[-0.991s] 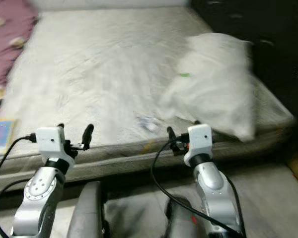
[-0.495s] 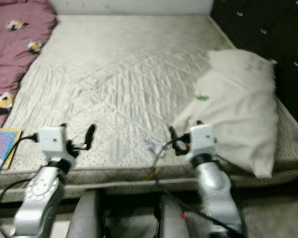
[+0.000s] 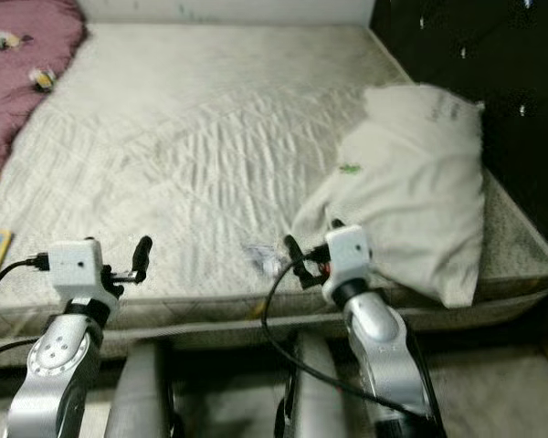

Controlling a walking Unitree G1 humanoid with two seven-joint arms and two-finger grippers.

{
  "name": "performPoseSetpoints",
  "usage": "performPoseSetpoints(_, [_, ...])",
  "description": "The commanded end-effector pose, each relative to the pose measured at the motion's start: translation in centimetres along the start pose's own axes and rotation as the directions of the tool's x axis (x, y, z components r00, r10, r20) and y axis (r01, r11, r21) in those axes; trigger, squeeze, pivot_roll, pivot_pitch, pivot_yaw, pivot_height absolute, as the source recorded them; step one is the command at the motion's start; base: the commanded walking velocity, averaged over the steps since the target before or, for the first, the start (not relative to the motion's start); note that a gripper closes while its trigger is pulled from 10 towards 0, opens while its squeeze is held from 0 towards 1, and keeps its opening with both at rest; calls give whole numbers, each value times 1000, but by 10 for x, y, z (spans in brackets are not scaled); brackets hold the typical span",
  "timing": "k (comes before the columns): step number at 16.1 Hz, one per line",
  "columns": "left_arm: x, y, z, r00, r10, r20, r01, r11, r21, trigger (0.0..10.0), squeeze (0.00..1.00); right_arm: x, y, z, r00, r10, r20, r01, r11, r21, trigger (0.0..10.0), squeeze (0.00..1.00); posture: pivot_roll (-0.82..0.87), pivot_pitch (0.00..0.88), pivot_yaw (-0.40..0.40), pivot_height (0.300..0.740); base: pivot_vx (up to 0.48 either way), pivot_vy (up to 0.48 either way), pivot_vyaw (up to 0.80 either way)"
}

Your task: Clean up the room

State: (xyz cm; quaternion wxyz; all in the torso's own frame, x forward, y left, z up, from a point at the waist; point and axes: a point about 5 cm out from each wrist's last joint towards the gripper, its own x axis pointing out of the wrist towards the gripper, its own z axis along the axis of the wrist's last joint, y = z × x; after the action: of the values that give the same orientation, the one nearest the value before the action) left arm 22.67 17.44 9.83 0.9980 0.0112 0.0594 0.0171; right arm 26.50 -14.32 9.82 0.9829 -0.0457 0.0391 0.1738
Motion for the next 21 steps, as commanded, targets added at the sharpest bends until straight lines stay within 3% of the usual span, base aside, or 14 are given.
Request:
performPoseSetpoints(1, [-3, 7, 2, 999, 38, -12, -38, 999, 19, 10000, 0, 4, 3, -2, 999, 41, -27, -41, 999, 2, 10000, 0, 90, 98, -48, 515, 0, 0, 0])
performPoseSetpoints(6, [-15, 16, 10, 995, 99, 0, -99, 994, 50, 10000, 0, 25, 17, -6, 980, 186, -66, -189, 981, -36, 10000, 0, 124, 135, -64, 515, 0, 0, 0])
performPoseSetpoints(8, [-21, 15, 6, 995, 103, -14, -102, 994, 50, 10000, 0, 32, 24, -10, 972, 222, -71, -223, 975, -10, 10000, 0, 131, 135, -68, 515, 0, 0, 0])
performPoseSetpoints(12, [-49, 18, 6, 990, 137, -44, -134, 989, 65, 10000, 0, 49, 58, -16, 939, 341, -50, -340, 940, 33, 10000, 0, 240, 167, -119, 500, 0, 0, 0])
performPoseSetpoints(15, [-61, 20, 6, 987, 152, -59, -148, 987, 69, 10000, 0, 55, 66, -16, 934, 356, -33, -355, 935, 21, 10000, 0, 269, 197, -125, 495, 0, 0, 0])
performPoseSetpoints(17, [-70, 18, 8, 988, 140, -70, -134, 987, 87, 10000, 0, 71, 59, -9, 961, 276, -5, -276, 961, -25, 10000, 0, 290, 211, -117, 495, 0, 0, 0])
performPoseSetpoints(18, [-69, 18, 11, 989, 136, -65, -130, 988, 89, 10000, 0, 79, 47, -1, 982, 185, 26, -184, 983, -24, 10000, 0, 292, 215, -116, 495, 0, 0, 0])
performPoseSetpoints(21, [-68, 18, 17, 989, 139, -55, -134, 987, 85, 10000, 0, 94, 31, 9, 998, 51, 41, -49, 997, -58, 10000, 0, 279, 240, -114, 495, 0, 0, 0])
